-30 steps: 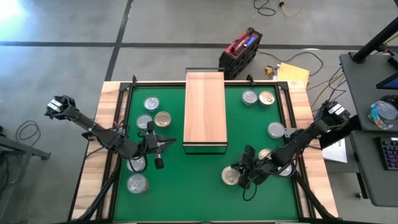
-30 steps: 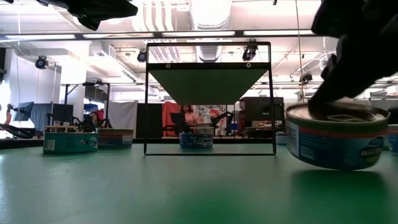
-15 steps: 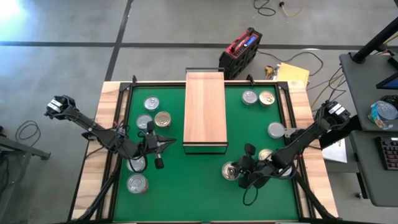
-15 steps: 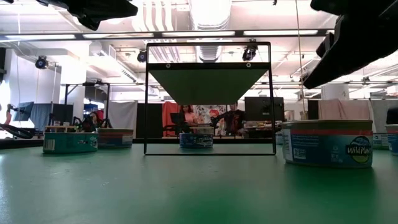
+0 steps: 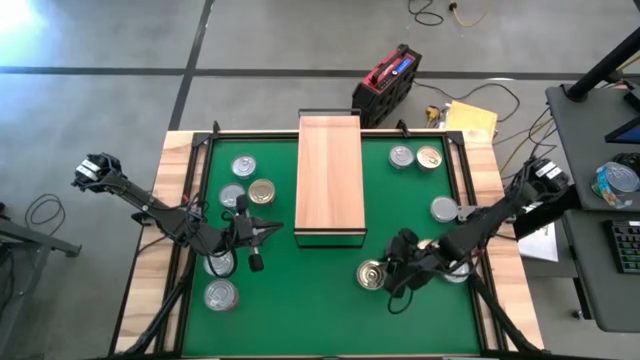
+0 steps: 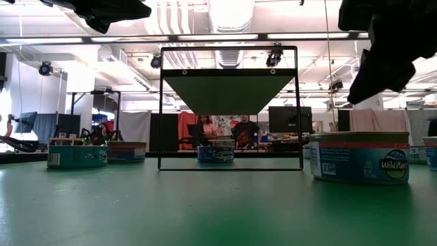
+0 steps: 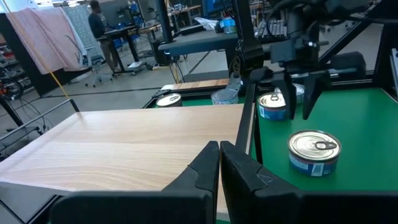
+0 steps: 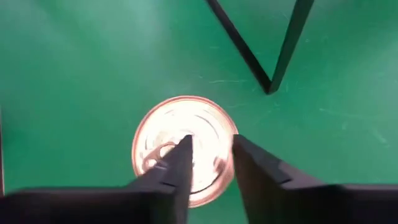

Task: Stack canned seafood by type on shelf
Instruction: Put the bottom center dark blue tuna can on the shelf

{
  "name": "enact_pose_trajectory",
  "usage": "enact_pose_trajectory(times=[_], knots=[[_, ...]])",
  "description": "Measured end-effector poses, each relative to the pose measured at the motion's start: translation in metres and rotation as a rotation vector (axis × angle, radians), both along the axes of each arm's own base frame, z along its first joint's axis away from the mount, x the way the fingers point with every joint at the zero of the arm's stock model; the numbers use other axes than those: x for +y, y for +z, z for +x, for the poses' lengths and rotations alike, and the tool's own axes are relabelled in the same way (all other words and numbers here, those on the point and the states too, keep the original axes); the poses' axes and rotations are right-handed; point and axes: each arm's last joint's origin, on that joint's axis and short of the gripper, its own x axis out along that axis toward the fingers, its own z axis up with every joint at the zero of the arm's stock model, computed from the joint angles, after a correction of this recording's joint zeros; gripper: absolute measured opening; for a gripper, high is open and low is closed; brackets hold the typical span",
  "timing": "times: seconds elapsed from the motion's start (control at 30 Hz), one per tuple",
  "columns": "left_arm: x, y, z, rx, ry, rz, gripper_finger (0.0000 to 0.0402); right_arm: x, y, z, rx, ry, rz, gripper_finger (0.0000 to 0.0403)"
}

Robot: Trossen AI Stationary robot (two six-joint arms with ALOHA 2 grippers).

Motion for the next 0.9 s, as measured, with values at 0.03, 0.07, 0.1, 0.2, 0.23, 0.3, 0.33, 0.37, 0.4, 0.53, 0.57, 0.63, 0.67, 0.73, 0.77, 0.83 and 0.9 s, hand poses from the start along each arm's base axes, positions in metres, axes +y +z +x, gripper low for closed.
enact_pose_trajectory(times=[0.03,0.07,0.1,0.2,0.23,0.3,0.33,0.37,0.4,0.53,0.57,0.63,0.67,0.73,0.77,0.83,0.9], knots=[[0.0,0.0,0.0,0.0,0.0,0.0,0.0,-0.003,0.001,0.001,0.008,0.007,-0.001,0.0135],[0.0,0.0,0.0,0.0,0.0,0.0,0.0,-0.005,0.001,0.002,0.018,0.02,0.0,0.0155],[0.0,0.0,0.0,0.0,0.0,0.0,0.0,-0.007,0.0,0.002,0.03,0.049,-0.007,0.0176],[0.0,0.0,0.0,0.001,-0.001,0.001,0.0,-0.008,-0.006,0.003,0.065,0.175,-0.099,0.0227],[0.0,0.0,0.0,0.002,-0.001,0.006,0.0,-0.007,-0.008,0.004,0.077,0.206,-0.122,0.0239],[0.0,0.0,0.0,0.003,-0.001,0.008,0.0,-0.009,-0.014,0.005,0.108,0.223,-0.141,0.0259],[0.0,0.0,0.0,0.004,-0.001,0.009,0.0,-0.011,-0.014,0.007,0.11,0.219,-0.131,0.0265],[0.0,0.0,0.0,0.004,-0.002,0.009,0.0,-0.013,-0.014,0.009,0.104,0.214,-0.12,0.027],[0.0,0.0,0.0,0.003,-0.002,0.009,0.0,-0.014,-0.014,0.01,0.094,0.209,-0.111,0.0273],[0.0,0.0,0.0,0.004,-0.002,0.013,0.0,-0.018,-0.011,0.015,0.068,0.215,-0.052,0.0278],[0.0,0.0,0.0,0.004,-0.002,0.013,0.0,-0.02,-0.011,0.016,0.067,0.216,-0.034,0.0278],[0.0,0.0,0.0,0.005,-0.002,0.014,0.0,-0.023,-0.014,0.018,0.063,0.22,-0.002,0.0276],[0.0,0.0,0.0,0.004,-0.002,0.013,0.0,-0.024,-0.017,0.018,0.067,0.225,0.013,0.0274],[0.0,0.0,0.0,0.005,-0.002,0.014,0.0,-0.027,-0.023,0.019,0.062,0.237,0.055,0.0271],[0.0,0.0,0.0,0.005,-0.002,0.014,0.0,-0.029,-0.026,0.019,0.062,0.238,0.066,0.0269],[0.0,0.0,0.0,0.005,-0.002,0.014,0.0,-0.035,-0.031,0.017,0.075,0.223,0.067,0.0267],[0.0,0.0,0.0,0.005,-0.002,0.014,0.0,-0.039,-0.035,0.015,0.09,0.21,0.063,0.0265]])
